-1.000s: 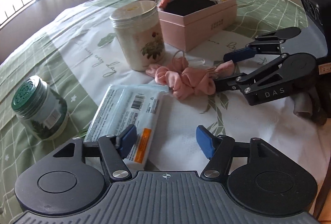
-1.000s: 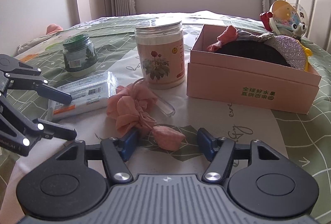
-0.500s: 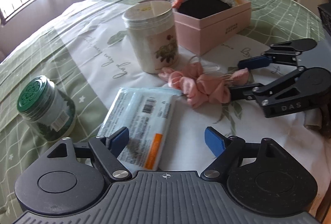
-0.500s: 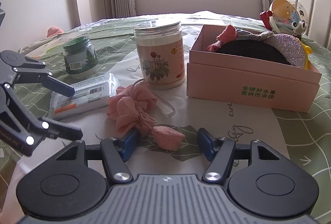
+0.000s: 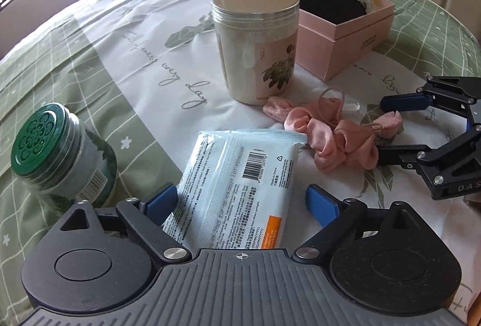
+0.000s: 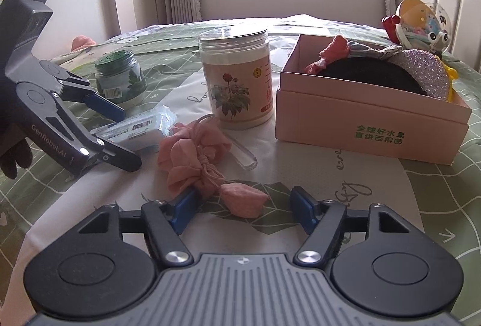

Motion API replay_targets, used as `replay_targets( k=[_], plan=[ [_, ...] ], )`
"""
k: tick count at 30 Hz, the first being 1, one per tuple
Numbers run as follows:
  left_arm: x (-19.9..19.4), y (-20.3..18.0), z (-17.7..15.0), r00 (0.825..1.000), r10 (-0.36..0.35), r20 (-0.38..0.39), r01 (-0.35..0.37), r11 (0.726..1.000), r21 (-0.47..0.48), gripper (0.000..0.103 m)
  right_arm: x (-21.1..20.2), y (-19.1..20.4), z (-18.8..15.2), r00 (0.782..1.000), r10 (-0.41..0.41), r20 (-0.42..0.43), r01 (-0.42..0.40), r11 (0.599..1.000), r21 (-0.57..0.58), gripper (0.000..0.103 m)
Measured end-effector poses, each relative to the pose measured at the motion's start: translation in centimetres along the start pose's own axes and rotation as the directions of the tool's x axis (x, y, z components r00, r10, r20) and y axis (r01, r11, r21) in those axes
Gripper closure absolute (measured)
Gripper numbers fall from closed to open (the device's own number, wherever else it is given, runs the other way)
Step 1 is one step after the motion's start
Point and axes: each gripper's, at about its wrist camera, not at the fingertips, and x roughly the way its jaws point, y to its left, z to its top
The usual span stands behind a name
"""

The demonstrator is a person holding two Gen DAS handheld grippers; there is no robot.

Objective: Organize soft objects
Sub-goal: 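Grasp the white wipes packet with the left tool, then lift the wipes packet with the left tool while the right tool grasps the green hair tie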

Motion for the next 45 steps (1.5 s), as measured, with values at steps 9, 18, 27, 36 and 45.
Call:
replay_targets(
  k=[9, 18, 27, 36, 45],
  plan=[
    [0.7, 3.1, -0.4, 0.997, -0.071, -0.005, 0.069, 0.985, -0.157, 0.008, 0.2, -0.1, 0.2, 0.999, 0.028, -0.017, -0.028, 1.0, -0.004, 0.027],
    [-1.8, 4.0, -1.4, 0.998, -0.041, 0.037, 0.05, 0.954, -0.296, 0.017, 0.8, 0.7, 0.5, 0.993, 0.078, -0.088, -0.085, 0.993, -0.084, 0.008],
    [-7.4, 6.3, -4.0, 0.975, 0.138, 0.172, -0.034, 0.865, -0.5, 0.017, -0.3, 1.2, 1.0, 0.996, 0.047, -0.081, -0.055, 0.992, -0.109, 0.015],
    [-9.4, 5.0, -5.6, 0.965, 0.16, 0.208, -0.023, 0.841, -0.541, 0.017, -2.1, 6.1, 6.0, 0.992, 0.123, 0.028, -0.115, 0.975, -0.19, 0.021],
    [-12.1, 7.2, -9.4, 0.921, 0.345, 0.184, -0.167, 0.773, -0.612, 0.017, 5.2, 13.5, 7.3, 0.999, 0.049, -0.017, -0.049, 0.999, 0.0, 0.021]
  ],
)
